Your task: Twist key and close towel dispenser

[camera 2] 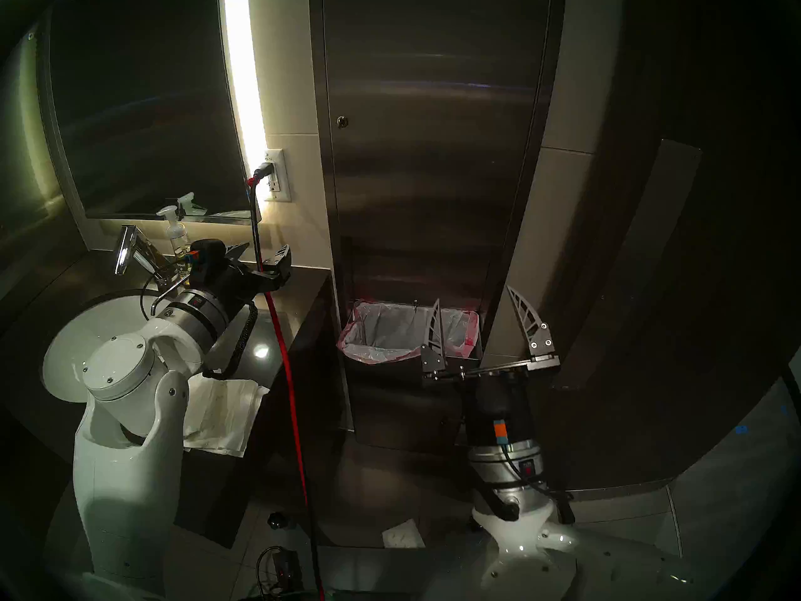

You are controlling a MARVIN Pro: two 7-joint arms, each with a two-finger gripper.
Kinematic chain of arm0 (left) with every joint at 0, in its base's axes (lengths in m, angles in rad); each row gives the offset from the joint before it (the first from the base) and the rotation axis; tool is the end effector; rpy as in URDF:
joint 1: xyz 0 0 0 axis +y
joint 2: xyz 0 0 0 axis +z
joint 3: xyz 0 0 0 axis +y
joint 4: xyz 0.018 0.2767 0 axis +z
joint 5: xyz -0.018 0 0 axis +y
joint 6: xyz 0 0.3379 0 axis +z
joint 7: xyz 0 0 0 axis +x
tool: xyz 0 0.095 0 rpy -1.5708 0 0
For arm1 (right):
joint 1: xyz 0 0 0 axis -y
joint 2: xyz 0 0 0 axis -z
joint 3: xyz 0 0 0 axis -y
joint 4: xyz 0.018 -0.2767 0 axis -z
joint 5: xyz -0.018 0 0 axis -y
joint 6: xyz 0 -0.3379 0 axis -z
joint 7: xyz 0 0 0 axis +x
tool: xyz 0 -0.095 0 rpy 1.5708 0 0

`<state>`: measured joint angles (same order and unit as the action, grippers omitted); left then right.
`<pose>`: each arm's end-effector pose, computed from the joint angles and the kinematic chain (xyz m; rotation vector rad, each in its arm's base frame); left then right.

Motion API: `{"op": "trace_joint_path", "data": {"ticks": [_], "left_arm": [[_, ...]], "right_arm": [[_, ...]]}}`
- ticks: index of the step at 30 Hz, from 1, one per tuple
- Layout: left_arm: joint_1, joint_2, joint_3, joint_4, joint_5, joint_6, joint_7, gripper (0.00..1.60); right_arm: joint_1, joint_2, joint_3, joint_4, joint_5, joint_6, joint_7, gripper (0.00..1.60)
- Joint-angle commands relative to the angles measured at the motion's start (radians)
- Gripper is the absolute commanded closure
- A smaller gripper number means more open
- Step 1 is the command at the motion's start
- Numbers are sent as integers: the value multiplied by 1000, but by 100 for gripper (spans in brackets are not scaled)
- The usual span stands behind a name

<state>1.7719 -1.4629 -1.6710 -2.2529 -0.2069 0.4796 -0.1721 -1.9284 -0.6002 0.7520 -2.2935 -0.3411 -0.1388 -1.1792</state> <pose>0.3628 0.0193 -0.1288 2.0815 -0.1419 2.1082 0.1914 0.0731 -0.2183 1.4533 0.4017 2.4887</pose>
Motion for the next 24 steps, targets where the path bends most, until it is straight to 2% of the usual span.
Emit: {"op": "trace_joint_path", "data": {"ticks": [1, 3, 20, 23, 24], "left_arm": [[-5, 0, 1, -13, 1, -1, 1, 0], [-5, 0, 1, -13, 1, -1, 1, 0], [-5, 0, 1, -14, 1, -1, 1, 0], [-8, 3, 5, -31, 13, 44, 17, 0], [-8, 9, 8, -31, 24, 31, 18, 0]], "right_arm": [[-104, 109, 1, -68, -40, 37, -64, 0], [-99, 96, -4, -57, -122, 31, -111, 0], [-109, 98, -12, -51, -157, 43, -143, 0], [-109, 98, -12, -51, -158, 43, -144, 0], [-109, 98, -12, -51, -158, 43, -144, 0]]}}
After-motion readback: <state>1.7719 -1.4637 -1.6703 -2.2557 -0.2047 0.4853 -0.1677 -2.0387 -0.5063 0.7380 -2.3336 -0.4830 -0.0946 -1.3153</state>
